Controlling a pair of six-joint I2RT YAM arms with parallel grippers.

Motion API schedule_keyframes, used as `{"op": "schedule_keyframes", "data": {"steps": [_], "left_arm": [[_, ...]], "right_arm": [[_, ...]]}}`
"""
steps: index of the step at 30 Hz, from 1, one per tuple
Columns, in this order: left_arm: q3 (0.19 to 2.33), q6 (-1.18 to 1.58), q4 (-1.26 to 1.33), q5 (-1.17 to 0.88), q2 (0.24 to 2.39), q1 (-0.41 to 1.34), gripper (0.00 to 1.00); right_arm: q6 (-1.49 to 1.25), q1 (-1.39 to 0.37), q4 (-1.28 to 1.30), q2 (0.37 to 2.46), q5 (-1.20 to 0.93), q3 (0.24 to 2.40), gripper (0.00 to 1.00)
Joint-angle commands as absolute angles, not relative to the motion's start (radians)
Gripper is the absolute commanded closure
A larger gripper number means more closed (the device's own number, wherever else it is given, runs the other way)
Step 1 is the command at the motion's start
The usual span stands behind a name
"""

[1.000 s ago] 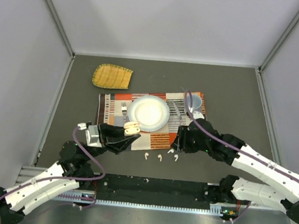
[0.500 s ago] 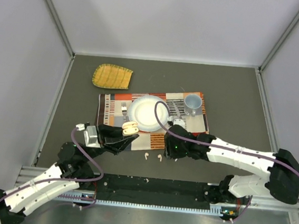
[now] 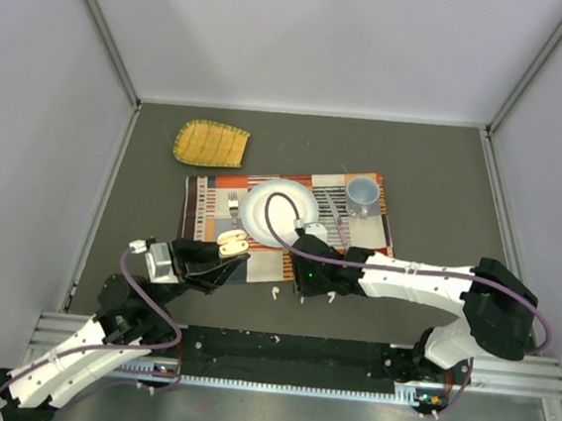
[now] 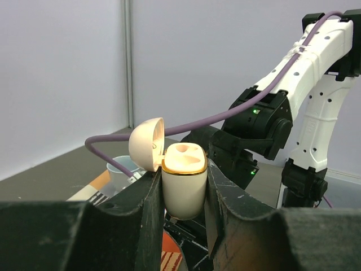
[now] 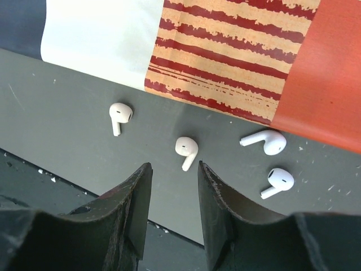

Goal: Insert the wireless bluetooth earbuds into the charging case
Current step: Pick up the right earbud from the center of the board.

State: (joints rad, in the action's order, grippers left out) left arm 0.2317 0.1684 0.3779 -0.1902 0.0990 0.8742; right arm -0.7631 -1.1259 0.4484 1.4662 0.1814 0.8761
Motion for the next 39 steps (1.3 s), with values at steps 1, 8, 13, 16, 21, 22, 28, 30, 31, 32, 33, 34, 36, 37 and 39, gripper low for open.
{"op": "schedule_keyframes", "data": {"steps": [1,8,13,16,21,22,28,30,31,32,33,34,36,37,39], "left_arm": [[0.259,0.146,0.311,-0.155,0.039,0.877,1.0],[0.264,0.138,0.245,-0.137,-0.018,0.877,1.0],[0.261,0.146,0.233,-0.14,-0.018,0.877,1.0],[0.259,0.147,0.235,-0.14,-0.018,0.877,1.0],[0.259,0.149,0.245,-0.138,-0.015,0.879,1.0],[0.259,0.152,0.248,-0.137,-0.014,0.879,1.0],[0.245,0.183,0.317,-0.129,-0.009,0.879,1.0],[0.245,0.184,0.319,-0.13,-0.002,0.877,1.0],[0.247,0.184,0.318,-0.133,0.0,0.877,1.0],[0.247,0.184,0.318,-0.138,0.0,0.877,1.0],[0.248,0.186,0.318,-0.14,0.0,0.877,1.0],[0.249,0.186,0.321,-0.14,0.0,0.877,1.0],[0.249,0.186,0.325,-0.138,0.032,0.877,1.0],[0.249,0.186,0.327,-0.14,0.034,0.877,1.0],[0.25,0.186,0.328,-0.143,0.04,0.879,1.0]], "right_arm": [[-0.765,-1.138,0.408,1.508,0.189,0.942,0.62],[-0.775,-1.14,0.419,1.543,0.199,0.95,0.62],[-0.758,-1.14,0.428,1.566,0.186,0.956,0.62],[-0.739,-1.144,0.428,1.569,0.189,0.959,0.62],[-0.727,-1.144,0.433,1.585,0.184,0.968,0.62],[-0.726,-1.144,0.436,1.588,0.184,0.968,0.62],[-0.729,-1.144,0.454,1.608,0.19,0.971,0.62],[-0.73,-1.146,0.457,1.606,0.195,0.969,0.62],[-0.729,-1.146,0.457,1.606,0.198,0.969,0.62],[-0.727,-1.147,0.457,1.606,0.199,0.968,0.62],[-0.727,-1.147,0.459,1.608,0.201,0.968,0.62],[-0.726,-1.146,0.459,1.609,0.202,0.968,0.62],[-0.726,-1.146,0.457,1.615,0.202,0.968,0.62],[-0.726,-1.146,0.457,1.618,0.204,0.968,0.62],[-0.726,-1.147,0.457,1.623,0.206,0.969,0.63]]}}
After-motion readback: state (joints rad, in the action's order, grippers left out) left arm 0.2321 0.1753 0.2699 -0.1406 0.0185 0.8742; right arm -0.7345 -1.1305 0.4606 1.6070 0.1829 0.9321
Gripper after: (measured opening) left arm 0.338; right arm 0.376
